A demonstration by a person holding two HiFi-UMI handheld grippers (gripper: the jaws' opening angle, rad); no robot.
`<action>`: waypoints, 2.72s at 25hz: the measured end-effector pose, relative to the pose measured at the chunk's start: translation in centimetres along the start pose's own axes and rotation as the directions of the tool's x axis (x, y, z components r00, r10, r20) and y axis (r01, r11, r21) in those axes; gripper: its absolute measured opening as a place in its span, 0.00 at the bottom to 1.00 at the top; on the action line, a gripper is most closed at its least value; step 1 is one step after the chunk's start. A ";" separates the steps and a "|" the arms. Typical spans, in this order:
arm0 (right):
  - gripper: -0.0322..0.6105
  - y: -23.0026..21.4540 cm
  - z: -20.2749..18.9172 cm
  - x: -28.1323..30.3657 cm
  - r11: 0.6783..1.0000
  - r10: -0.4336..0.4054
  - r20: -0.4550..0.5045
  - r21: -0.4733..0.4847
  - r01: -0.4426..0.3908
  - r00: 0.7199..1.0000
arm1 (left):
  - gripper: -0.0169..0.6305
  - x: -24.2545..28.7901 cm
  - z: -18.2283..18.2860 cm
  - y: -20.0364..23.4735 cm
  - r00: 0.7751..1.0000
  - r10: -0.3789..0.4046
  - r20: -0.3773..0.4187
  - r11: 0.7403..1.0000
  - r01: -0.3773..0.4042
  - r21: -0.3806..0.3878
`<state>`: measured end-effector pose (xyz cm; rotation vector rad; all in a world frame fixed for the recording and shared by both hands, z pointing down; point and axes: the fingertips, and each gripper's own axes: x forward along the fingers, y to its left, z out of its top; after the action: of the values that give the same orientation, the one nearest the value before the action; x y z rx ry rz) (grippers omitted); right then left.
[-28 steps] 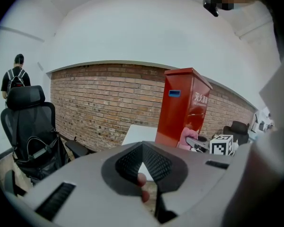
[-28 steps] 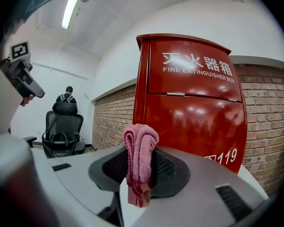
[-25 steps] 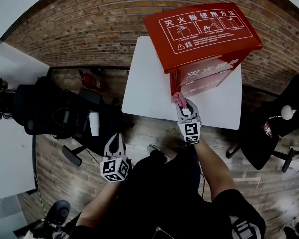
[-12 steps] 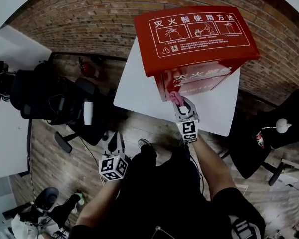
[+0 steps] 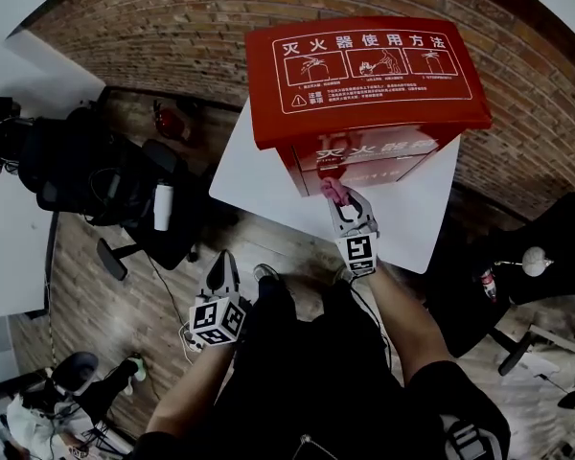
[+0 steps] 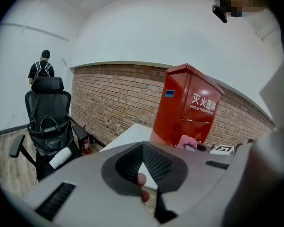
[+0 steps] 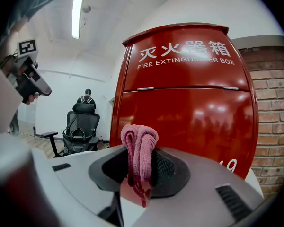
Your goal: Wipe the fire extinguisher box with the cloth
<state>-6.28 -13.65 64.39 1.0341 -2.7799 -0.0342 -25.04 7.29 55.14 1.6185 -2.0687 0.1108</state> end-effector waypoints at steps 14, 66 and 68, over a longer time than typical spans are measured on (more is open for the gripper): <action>0.22 -4.9 -1.5 -2.0 1.000 0.024 0.007 -0.002 -0.024 1.000 | 0.07 0.5 -3.1 -5.4 1.000 0.029 -0.004 0.999 -0.029 -0.019; 0.22 -20.7 -7.9 -8.6 0.949 -0.314 -0.083 0.014 0.316 0.946 | 0.07 2.4 -4.7 -9.4 0.999 0.015 -0.045 0.999 -0.014 0.039; 0.22 -20.6 -8.6 -8.5 0.947 -0.320 -0.100 0.006 0.323 0.942 | 0.07 2.2 -4.5 -9.0 0.999 0.018 -0.043 0.999 -0.016 0.042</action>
<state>14.84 -23.45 69.81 1.4445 -2.5020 0.0053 -15.56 4.43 57.86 1.6087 -2.0603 0.1939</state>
